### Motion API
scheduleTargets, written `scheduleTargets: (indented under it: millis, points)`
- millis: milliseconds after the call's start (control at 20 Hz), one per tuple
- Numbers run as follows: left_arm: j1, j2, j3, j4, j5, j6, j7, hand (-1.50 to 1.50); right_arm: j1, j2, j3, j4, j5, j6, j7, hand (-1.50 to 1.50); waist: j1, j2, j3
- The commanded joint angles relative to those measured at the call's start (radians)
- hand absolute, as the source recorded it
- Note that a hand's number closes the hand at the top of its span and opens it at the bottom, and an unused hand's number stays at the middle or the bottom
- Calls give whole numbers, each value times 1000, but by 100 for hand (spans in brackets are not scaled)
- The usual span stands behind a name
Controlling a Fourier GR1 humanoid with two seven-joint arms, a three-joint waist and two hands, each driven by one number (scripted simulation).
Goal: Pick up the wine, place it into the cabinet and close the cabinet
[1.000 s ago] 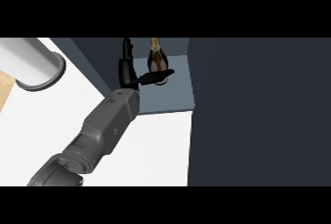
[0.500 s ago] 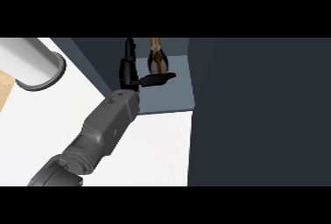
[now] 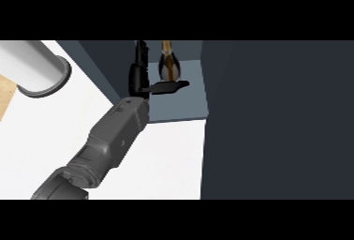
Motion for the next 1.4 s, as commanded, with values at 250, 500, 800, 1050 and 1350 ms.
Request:
scheduleTargets:
  millis: [250,500,800,1050,1350]
  points:
    - [55,2,-19,-44,104,-59,24,-150,10,-6,6,-83,-32,-29,68,-150,19,-15,1]
    - [150,2,-141,-130,170,-55,4,-150,-5,-4,9,-76,-21,-31,60,-150,26,-20,1]
    - [297,2,-378,-362,311,58,39,-150,-26,0,24,-70,40,-62,82,-150,32,-22,1]
    - [456,2,-581,-640,360,242,73,-150,79,-21,-31,-108,-16,-14,19,-150,57,-27,2]
    - [546,2,-683,-849,321,401,80,-150,-3,1,-6,-82,34,-70,42,-150,73,-22,1]
